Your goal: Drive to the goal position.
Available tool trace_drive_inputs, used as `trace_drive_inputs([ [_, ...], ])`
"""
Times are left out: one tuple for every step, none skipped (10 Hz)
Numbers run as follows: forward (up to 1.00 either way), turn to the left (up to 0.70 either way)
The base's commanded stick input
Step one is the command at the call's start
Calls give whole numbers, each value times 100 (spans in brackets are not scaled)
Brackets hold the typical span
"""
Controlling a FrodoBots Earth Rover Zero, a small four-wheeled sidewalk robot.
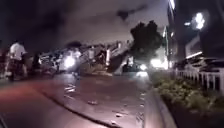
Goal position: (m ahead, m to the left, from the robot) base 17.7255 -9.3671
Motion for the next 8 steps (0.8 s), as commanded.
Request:
trace_drive_inputs([
  [45, 0],
  [45, 0],
  [45, 0],
  [45, -15],
  [45, -27],
  [45, -27],
  [45, -27],
  [45, -9],
])
